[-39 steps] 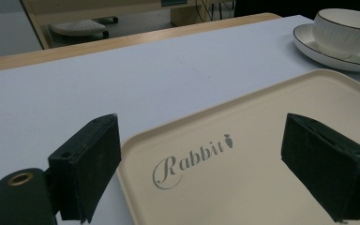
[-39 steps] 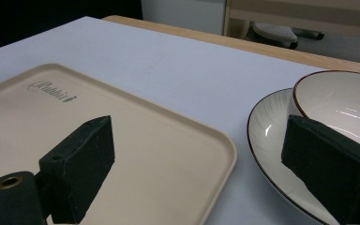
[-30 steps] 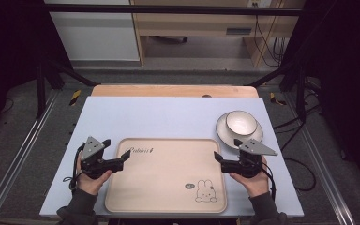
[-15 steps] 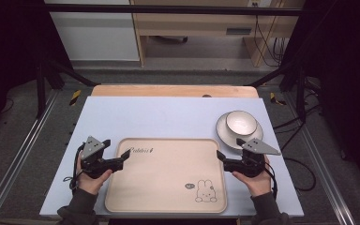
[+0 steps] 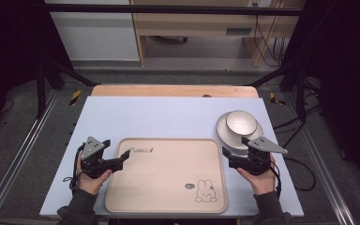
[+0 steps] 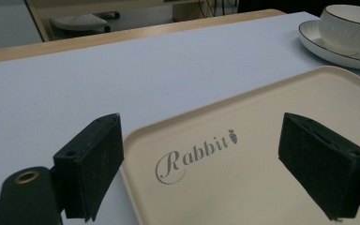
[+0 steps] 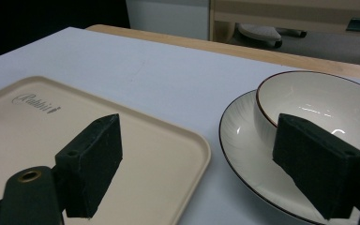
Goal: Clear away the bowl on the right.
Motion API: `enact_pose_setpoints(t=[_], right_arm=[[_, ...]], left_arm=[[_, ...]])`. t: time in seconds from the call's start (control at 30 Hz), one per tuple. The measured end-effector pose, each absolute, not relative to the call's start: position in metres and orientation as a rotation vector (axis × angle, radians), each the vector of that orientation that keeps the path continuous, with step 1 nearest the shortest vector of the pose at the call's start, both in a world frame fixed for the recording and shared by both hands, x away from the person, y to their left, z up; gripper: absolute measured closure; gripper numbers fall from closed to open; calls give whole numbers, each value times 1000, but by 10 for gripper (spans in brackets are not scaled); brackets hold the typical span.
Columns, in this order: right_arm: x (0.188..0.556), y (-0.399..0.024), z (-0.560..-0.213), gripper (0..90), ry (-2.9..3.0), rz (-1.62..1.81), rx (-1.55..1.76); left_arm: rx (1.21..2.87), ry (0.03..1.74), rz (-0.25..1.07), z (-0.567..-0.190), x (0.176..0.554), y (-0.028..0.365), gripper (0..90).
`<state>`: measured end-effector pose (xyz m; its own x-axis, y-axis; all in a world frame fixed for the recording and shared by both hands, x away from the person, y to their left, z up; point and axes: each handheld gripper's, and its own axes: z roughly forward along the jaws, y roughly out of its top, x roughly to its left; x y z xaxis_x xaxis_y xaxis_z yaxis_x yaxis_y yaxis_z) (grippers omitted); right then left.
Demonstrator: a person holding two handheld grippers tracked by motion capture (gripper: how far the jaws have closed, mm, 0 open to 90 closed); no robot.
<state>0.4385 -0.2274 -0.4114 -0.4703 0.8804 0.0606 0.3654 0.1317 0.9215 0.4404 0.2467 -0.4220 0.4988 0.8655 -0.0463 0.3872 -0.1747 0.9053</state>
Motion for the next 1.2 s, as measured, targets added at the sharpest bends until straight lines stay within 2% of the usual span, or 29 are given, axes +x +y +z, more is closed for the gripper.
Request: enact_pose_setpoints(t=[1.2], right_arm=[[467, -260, -400, 182, 1783, 1176, 1357]], left_arm=[[1783, 1040, 603, -424, 441, 244, 140]])
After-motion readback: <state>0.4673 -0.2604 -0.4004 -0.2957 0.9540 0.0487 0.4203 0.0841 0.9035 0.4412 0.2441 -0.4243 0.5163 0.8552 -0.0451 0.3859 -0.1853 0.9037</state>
